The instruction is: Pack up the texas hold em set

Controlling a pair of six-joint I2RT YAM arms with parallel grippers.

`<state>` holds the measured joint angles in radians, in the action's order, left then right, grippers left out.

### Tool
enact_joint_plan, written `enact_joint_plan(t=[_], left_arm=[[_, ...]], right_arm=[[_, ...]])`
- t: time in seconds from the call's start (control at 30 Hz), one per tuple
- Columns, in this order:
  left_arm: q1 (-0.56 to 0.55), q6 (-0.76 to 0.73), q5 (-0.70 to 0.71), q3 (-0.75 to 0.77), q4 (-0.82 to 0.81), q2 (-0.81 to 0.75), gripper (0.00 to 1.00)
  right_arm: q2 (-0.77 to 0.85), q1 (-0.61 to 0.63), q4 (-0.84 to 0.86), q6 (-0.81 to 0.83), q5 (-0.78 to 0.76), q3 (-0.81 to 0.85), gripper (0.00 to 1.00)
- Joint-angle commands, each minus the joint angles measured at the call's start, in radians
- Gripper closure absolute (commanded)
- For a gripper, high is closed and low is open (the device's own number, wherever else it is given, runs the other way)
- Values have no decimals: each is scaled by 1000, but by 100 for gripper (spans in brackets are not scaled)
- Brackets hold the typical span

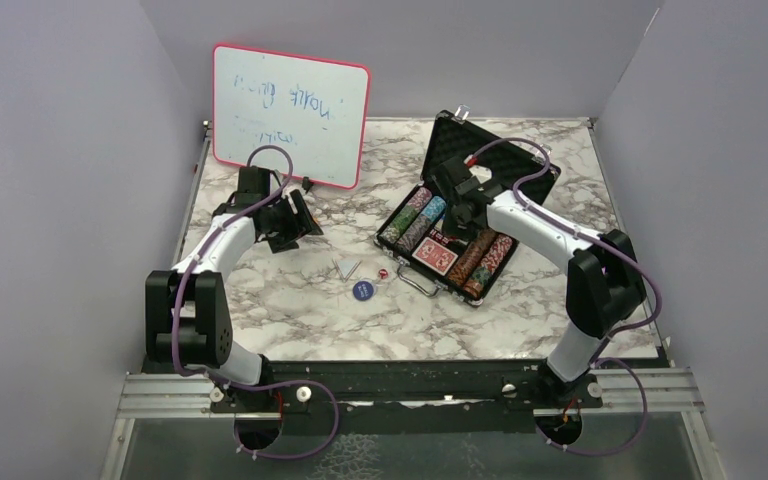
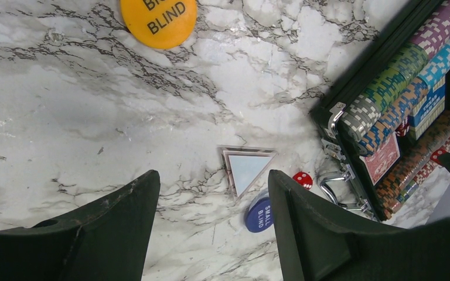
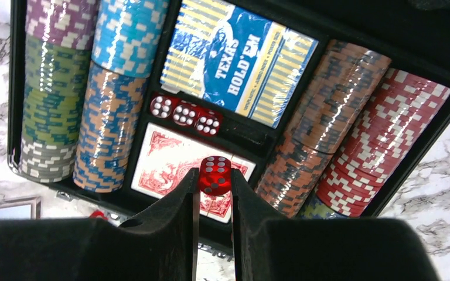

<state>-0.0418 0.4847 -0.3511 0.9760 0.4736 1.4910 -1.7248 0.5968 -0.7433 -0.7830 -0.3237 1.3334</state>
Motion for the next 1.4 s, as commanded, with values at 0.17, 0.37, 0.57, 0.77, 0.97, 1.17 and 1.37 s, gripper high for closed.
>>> enact_joint_plan(t=[0.17,0.37,0.57,0.77,0.97,1.17,1.37], left_arm=[[-4,-17,21,36,9,32,29],[-4,-18,20,41,12,43,29],[-4,-18,22,48,13,50,29],[-5,-16,22,67,20,56,29],[-4,-18,25,60,22,50,30],[-5,-16,27,59,21,50,29],[-5,-17,29,57,20,50,29]], right_arm=[[-30,-48,80,-30,13,-58,76],[-58,-66,114,-30,32,-66,76],[-75,-82,141,-20,32,-60,75],[-92,-94,147,-20,46,-59,75],[-88,-95,142,-33,83,-68,75],[-94,-95,134,-42,103,-81,75],[-107,-95,135,-34,93,-78,73]])
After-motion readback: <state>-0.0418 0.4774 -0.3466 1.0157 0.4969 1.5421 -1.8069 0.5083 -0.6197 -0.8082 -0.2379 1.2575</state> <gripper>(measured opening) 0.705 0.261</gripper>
